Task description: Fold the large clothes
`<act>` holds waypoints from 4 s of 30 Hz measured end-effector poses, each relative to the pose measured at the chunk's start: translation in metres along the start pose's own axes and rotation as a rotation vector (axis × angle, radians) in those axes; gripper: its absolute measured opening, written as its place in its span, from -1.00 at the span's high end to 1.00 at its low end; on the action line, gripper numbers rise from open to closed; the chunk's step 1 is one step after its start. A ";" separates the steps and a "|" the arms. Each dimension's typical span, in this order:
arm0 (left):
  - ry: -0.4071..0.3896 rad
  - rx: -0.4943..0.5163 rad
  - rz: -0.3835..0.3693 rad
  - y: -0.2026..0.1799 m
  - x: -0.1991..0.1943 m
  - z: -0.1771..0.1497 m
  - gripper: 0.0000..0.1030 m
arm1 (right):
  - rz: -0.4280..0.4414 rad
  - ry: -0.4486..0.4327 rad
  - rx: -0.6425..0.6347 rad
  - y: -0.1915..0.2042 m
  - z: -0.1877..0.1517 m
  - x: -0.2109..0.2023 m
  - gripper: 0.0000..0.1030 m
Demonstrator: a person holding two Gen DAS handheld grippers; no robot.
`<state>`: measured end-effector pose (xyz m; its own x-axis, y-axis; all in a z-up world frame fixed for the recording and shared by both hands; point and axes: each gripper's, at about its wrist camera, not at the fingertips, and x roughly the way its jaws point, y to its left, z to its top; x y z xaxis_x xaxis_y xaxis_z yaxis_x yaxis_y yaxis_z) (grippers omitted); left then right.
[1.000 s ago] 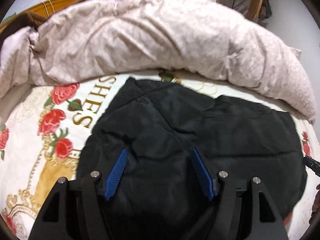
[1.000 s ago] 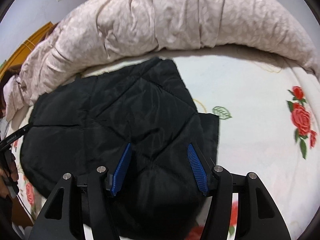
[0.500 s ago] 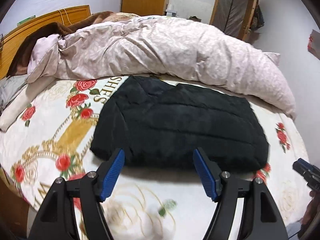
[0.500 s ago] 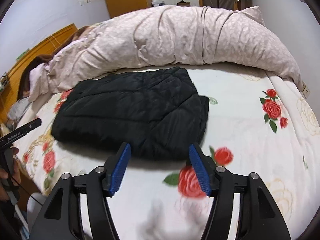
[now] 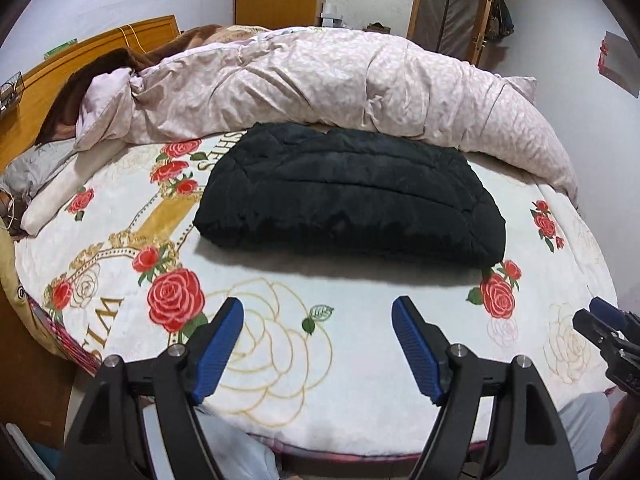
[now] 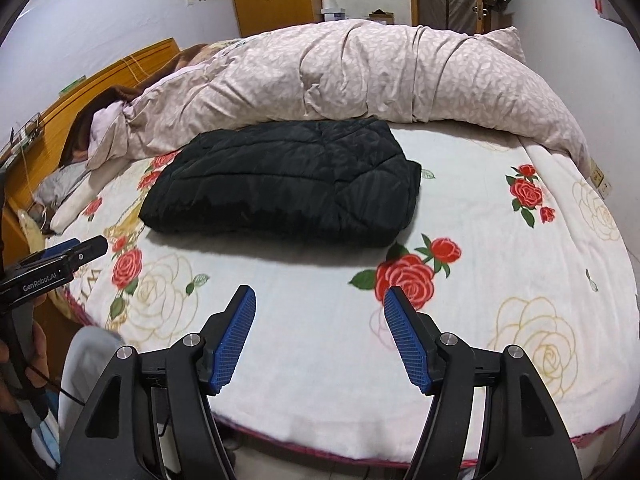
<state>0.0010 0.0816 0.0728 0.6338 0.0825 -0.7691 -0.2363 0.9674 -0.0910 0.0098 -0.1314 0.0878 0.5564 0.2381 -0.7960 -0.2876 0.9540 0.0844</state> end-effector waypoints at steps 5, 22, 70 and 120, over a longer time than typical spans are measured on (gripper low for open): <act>0.017 -0.007 0.008 0.000 0.005 -0.002 -0.52 | -0.003 0.011 -0.008 0.004 -0.002 0.004 -0.30; 0.032 -0.027 0.024 0.000 0.011 -0.003 -0.52 | -0.011 0.032 -0.027 0.006 -0.001 0.013 -0.30; 0.037 -0.024 0.036 0.002 0.010 -0.007 -0.52 | -0.006 0.044 -0.034 0.008 -0.003 0.015 -0.30; 0.087 -0.018 0.080 -0.001 0.024 -0.012 -0.52 | 0.007 0.066 -0.053 0.001 -0.010 0.022 -0.30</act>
<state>0.0077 0.0799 0.0469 0.5461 0.1375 -0.8264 -0.2977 0.9539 -0.0380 0.0140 -0.1266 0.0646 0.5017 0.2306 -0.8337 -0.3331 0.9410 0.0598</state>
